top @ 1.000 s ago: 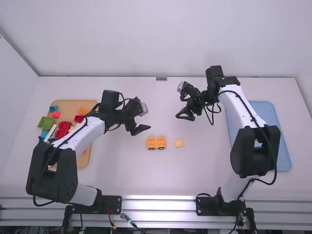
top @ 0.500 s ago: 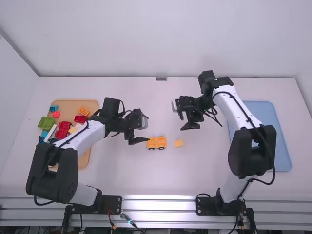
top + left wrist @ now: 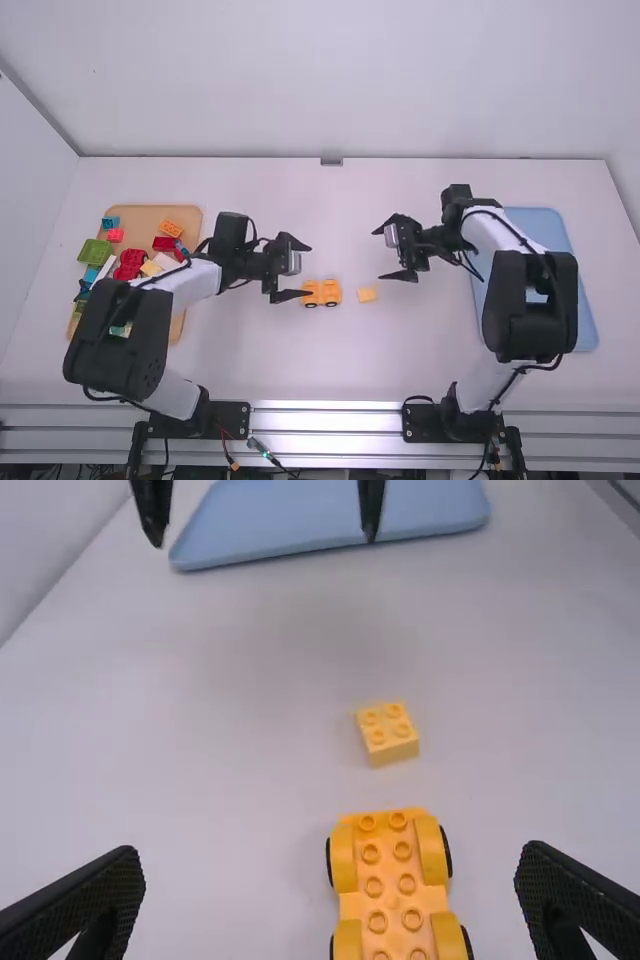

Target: Assemble lego blocks to make yellow taxi

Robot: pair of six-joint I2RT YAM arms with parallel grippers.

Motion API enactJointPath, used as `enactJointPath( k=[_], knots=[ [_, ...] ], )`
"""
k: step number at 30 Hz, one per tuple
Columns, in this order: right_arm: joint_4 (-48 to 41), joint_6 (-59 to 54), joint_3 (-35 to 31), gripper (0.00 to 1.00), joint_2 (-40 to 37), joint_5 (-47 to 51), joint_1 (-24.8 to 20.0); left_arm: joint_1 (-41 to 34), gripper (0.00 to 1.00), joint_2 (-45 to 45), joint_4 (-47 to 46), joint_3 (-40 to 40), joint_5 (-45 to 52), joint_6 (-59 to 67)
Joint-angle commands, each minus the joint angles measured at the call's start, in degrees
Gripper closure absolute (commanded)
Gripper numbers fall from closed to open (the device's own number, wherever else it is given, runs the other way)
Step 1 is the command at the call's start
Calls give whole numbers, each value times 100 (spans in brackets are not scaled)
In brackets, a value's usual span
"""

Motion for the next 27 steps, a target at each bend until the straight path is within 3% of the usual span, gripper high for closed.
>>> enactJointPath(
  k=[1, 5, 10, 13, 20, 27],
  knots=[
    [219, -468, -345, 1, -24, -544, 39, -9, 1, 223, 79, -66, 326, -39],
    [837, -280, -675, 1, -24, -306, 144, -7, 1, 511, 278, -66, 321, -42],
    [2441, 1585, -1082, 1, -24, 20, 404, -9, 1, 649, 297, -66, 199, -59],
    [3001, 1952, -1331, 1, -24, 81, 527, -9, 1, 675, 293, -66, 199, -61],
    [3259, 1303, -1947, 1, -17, 66, 527, -9, 1, 675, 343, -61, 197, -63],
    [3757, 1650, -2037, 0, 396, -109, 343, -9, 1, 675, 385, -63, 214, -61]
  ],
)
